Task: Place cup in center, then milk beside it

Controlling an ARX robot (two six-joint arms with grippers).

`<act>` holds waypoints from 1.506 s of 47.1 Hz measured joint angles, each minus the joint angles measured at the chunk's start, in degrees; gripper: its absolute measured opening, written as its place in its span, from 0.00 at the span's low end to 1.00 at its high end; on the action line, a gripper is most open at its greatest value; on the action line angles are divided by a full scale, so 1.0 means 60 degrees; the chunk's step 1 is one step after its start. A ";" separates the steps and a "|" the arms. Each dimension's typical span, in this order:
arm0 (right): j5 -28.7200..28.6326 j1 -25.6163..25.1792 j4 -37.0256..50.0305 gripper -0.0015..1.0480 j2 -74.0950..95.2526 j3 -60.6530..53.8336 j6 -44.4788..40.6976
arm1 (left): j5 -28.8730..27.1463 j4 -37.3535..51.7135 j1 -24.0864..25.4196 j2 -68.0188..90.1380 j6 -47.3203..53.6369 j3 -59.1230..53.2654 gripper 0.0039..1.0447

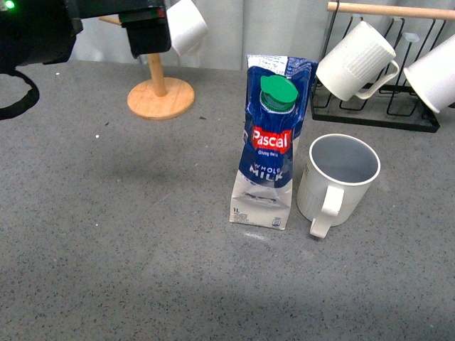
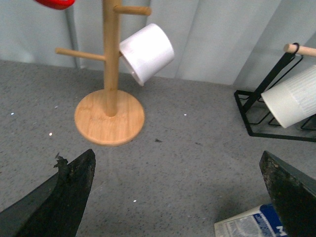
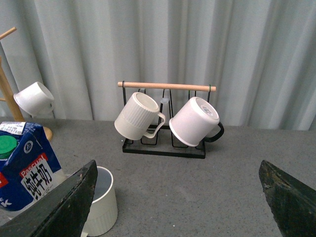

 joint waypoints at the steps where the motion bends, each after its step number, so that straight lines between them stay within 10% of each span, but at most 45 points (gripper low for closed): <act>1: 0.0000 0.0000 0.0000 0.91 0.0000 0.0000 0.0000 | -0.0007 0.0000 0.0084 -0.0029 -0.0007 -0.0058 0.94; 7: 0.0000 0.0000 0.0000 0.91 0.0000 0.0000 0.0004 | -0.0601 0.0295 0.0703 -0.0277 0.0084 -0.0641 0.94; 15: 0.0000 0.0000 0.0000 0.91 0.0000 0.0000 0.0000 | -0.0652 0.4222 0.1158 -0.0273 0.1315 -0.2295 0.68; 35: 0.0000 0.0000 0.0000 0.91 0.0000 0.0000 0.0000 | 0.0102 0.3843 0.1916 -0.3249 0.1716 -0.4685 0.03; 71: 0.0000 0.0000 0.0000 0.91 0.0000 0.0000 0.0000 | 0.0984 -0.0572 0.2823 -0.9296 0.1749 -0.6175 0.04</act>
